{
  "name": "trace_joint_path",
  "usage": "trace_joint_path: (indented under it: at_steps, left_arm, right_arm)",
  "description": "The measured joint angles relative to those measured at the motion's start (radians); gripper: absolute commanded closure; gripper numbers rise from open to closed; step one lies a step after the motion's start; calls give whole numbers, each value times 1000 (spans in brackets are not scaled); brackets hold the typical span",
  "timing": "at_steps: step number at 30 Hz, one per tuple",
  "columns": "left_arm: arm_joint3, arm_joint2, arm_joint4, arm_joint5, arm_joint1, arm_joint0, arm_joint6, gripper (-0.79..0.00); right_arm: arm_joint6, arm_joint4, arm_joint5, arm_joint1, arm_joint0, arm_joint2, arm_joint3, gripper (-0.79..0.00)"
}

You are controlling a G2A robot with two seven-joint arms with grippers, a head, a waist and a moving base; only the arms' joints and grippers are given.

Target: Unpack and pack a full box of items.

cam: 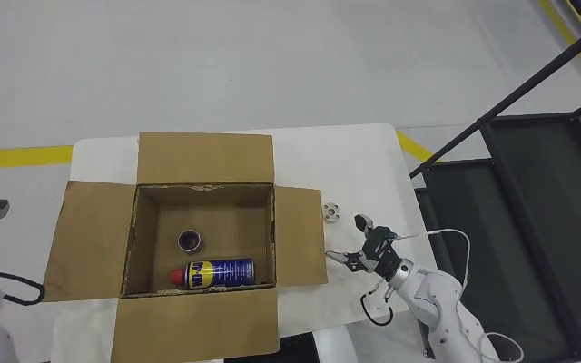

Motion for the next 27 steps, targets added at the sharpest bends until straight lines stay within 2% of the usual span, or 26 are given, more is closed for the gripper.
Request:
trace_joint_path:
  at_steps: [6, 10, 20, 27]
  left_arm:
    - [0, 0, 0, 0, 0, 0, 0, -785]
    - [0, 0, 0, 0, 0, 0, 0, -785]
    - [0, 0, 0, 0, 0, 0, 0, -785]
    - [0, 0, 0, 0, 0, 0, 0, -785]
  right_arm:
    - [-39, -24, 33, 9, -61, 44, -1, -785]
    - [-75, -55, 21, 13, -62, 24, 0, -785]
    - [-100, -109, 68, 5, 118, -148, 134, -785]
    - [-72, -110, 114, 2, 185, -203, 191, -785]
